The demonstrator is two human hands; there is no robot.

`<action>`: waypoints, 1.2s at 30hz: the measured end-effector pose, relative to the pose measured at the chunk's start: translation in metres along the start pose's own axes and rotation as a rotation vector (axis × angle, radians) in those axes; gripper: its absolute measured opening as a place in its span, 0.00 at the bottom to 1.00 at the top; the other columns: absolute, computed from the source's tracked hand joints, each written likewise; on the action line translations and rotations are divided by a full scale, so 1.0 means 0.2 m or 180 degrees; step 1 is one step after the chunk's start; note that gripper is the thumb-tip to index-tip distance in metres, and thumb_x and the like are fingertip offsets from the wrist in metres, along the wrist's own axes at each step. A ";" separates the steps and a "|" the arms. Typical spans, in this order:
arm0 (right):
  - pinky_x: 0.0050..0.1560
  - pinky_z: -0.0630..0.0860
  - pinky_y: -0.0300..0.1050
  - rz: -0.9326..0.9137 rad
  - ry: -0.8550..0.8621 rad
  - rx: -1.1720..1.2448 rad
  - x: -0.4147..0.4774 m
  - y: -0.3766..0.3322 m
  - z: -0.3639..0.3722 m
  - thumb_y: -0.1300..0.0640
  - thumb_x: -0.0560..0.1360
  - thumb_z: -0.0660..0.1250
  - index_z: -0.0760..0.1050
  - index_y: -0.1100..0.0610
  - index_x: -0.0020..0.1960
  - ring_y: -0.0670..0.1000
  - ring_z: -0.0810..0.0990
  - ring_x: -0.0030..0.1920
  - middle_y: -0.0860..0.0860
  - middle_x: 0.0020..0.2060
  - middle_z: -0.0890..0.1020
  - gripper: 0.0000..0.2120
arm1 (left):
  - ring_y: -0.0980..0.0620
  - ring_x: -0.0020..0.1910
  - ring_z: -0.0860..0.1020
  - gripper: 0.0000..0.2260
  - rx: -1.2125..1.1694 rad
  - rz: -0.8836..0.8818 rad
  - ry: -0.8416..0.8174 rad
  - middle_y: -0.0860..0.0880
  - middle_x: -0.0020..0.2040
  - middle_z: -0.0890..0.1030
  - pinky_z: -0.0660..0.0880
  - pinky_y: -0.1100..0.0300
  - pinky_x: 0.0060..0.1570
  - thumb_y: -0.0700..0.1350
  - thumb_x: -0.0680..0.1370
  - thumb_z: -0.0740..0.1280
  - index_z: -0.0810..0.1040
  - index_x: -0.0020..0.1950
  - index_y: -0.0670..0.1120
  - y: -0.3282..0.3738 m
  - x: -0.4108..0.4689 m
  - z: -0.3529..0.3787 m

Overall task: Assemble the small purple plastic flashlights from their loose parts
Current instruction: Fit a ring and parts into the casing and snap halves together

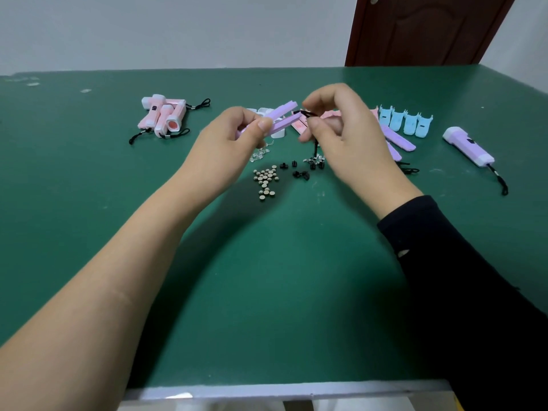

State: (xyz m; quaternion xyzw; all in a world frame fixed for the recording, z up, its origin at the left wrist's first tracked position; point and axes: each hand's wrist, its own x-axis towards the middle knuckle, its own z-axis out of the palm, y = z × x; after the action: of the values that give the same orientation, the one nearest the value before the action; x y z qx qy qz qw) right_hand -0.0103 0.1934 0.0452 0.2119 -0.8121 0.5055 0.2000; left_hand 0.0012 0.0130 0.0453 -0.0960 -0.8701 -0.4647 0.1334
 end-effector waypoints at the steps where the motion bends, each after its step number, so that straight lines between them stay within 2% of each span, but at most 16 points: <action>1: 0.43 0.76 0.35 0.0190 -0.0046 0.0148 0.00 0.00 0.01 0.67 0.79 0.59 0.70 0.51 0.49 0.41 0.81 0.37 0.49 0.47 0.77 0.10 | 0.62 0.38 0.74 0.07 -0.0001 -0.0004 0.0021 0.59 0.40 0.78 0.70 0.60 0.46 0.53 0.82 0.60 0.73 0.45 0.56 0.00 0.00 0.00; 3: 0.44 0.79 0.40 0.0616 -0.0124 0.0535 0.00 0.00 0.02 0.69 0.77 0.59 0.69 0.50 0.46 0.40 0.78 0.33 0.49 0.44 0.77 0.13 | 0.60 0.39 0.74 0.07 0.0004 -0.0007 0.0046 0.59 0.40 0.78 0.70 0.59 0.47 0.53 0.82 0.60 0.73 0.45 0.56 0.00 0.00 0.00; 5: 0.45 0.80 0.44 0.1074 -0.0171 0.1193 0.02 0.00 0.02 0.71 0.75 0.61 0.69 0.53 0.49 0.41 0.78 0.34 0.51 0.47 0.76 0.13 | 0.58 0.40 0.73 0.07 0.0033 0.0008 0.0047 0.59 0.40 0.78 0.71 0.58 0.48 0.53 0.82 0.60 0.74 0.47 0.54 0.00 0.00 -0.01; 8: 0.46 0.76 0.46 0.1659 -0.0307 0.1944 0.03 0.00 0.01 0.61 0.76 0.63 0.71 0.54 0.53 0.46 0.80 0.38 0.49 0.45 0.81 0.07 | 0.55 0.42 0.74 0.07 0.0087 0.0054 -0.0006 0.58 0.42 0.77 0.71 0.57 0.48 0.52 0.82 0.61 0.74 0.50 0.50 0.01 0.00 0.00; 10: 0.47 0.73 0.46 0.1804 -0.0465 0.1846 0.04 0.01 0.00 0.53 0.79 0.60 0.73 0.54 0.53 0.47 0.80 0.39 0.47 0.41 0.82 0.07 | 0.54 0.43 0.74 0.07 0.0153 0.0102 -0.0051 0.57 0.42 0.77 0.71 0.58 0.47 0.52 0.82 0.61 0.74 0.52 0.50 0.01 -0.01 0.01; 12: 0.47 0.74 0.46 0.1885 -0.0565 0.1780 0.03 0.01 0.00 0.48 0.80 0.58 0.74 0.54 0.50 0.48 0.79 0.36 0.47 0.37 0.82 0.11 | 0.55 0.42 0.73 0.06 0.0236 0.0165 -0.0059 0.58 0.42 0.76 0.69 0.60 0.45 0.51 0.82 0.62 0.74 0.52 0.50 0.01 -0.01 0.01; 16: 0.34 0.71 0.40 0.2089 -0.0773 0.1839 0.02 0.01 0.00 0.44 0.80 0.58 0.73 0.53 0.41 0.46 0.65 0.26 0.46 0.28 0.73 0.16 | 0.58 0.39 0.71 0.06 0.0342 0.0263 -0.0052 0.56 0.43 0.77 0.67 0.66 0.41 0.51 0.82 0.62 0.73 0.52 0.49 0.01 -0.01 0.01; 19: 0.30 0.63 0.39 0.2163 -0.0767 0.1769 0.03 0.01 0.00 0.46 0.80 0.59 0.70 0.53 0.39 0.46 0.58 0.25 0.46 0.26 0.66 0.15 | 0.57 0.39 0.71 0.07 0.0391 0.0299 -0.0031 0.55 0.43 0.76 0.66 0.68 0.39 0.51 0.82 0.62 0.73 0.52 0.49 0.01 -0.01 0.01; 22: 0.30 0.61 0.38 0.2193 -0.0650 0.1873 0.03 0.01 -0.01 0.50 0.80 0.61 0.69 0.53 0.36 0.45 0.57 0.25 0.46 0.26 0.63 0.15 | 0.60 0.38 0.70 0.07 0.0407 0.0325 -0.0008 0.57 0.43 0.75 0.65 0.69 0.39 0.51 0.82 0.62 0.73 0.52 0.49 0.01 -0.01 0.02; 25: 0.30 0.63 0.38 0.2227 -0.0530 0.2139 0.03 0.00 -0.02 0.54 0.80 0.62 0.69 0.54 0.36 0.46 0.60 0.26 0.47 0.27 0.66 0.14 | 0.63 0.38 0.70 0.06 0.0398 0.0395 0.0043 0.58 0.42 0.75 0.65 0.72 0.38 0.50 0.82 0.62 0.73 0.52 0.48 0.01 -0.01 0.03; 28: 0.27 0.70 0.37 0.2208 -0.0396 0.2546 0.04 -0.02 -0.01 0.58 0.80 0.61 0.67 0.56 0.36 0.46 0.71 0.26 0.49 0.27 0.76 0.14 | 0.65 0.37 0.70 0.05 0.0448 0.0514 0.0101 0.58 0.42 0.74 0.64 0.74 0.38 0.50 0.82 0.61 0.72 0.51 0.48 0.01 -0.02 0.04; 32: 0.31 0.77 0.36 0.1998 -0.0196 0.2865 0.04 -0.02 0.00 0.62 0.79 0.62 0.72 0.61 0.40 0.47 0.81 0.31 0.51 0.29 0.81 0.09 | 0.67 0.35 0.69 0.05 0.0462 0.0682 0.0182 0.59 0.40 0.73 0.64 0.74 0.36 0.49 0.82 0.61 0.71 0.51 0.48 0.00 -0.02 0.04; 34: 0.32 0.78 0.35 0.1970 -0.0117 0.3012 0.04 -0.02 -0.01 0.63 0.78 0.63 0.75 0.62 0.44 0.47 0.82 0.33 0.53 0.32 0.83 0.06 | 0.67 0.35 0.69 0.06 0.0458 0.0746 0.0201 0.59 0.39 0.72 0.64 0.74 0.37 0.48 0.82 0.62 0.72 0.53 0.47 -0.01 -0.02 0.04; 36: 0.31 0.77 0.35 0.2009 -0.0051 0.3141 0.04 -0.01 -0.01 0.64 0.78 0.65 0.76 0.62 0.44 0.46 0.83 0.32 0.52 0.31 0.83 0.05 | 0.66 0.35 0.70 0.09 0.0419 0.0858 0.0187 0.58 0.37 0.71 0.65 0.73 0.37 0.48 0.82 0.62 0.74 0.60 0.48 -0.01 -0.03 0.04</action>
State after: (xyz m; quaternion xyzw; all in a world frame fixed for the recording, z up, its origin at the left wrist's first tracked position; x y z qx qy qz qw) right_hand -0.0144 0.1933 0.0521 0.0317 -0.5061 0.8573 -0.0887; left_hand 0.0047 0.0193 0.0378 -0.1893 -0.8736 -0.3871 0.2260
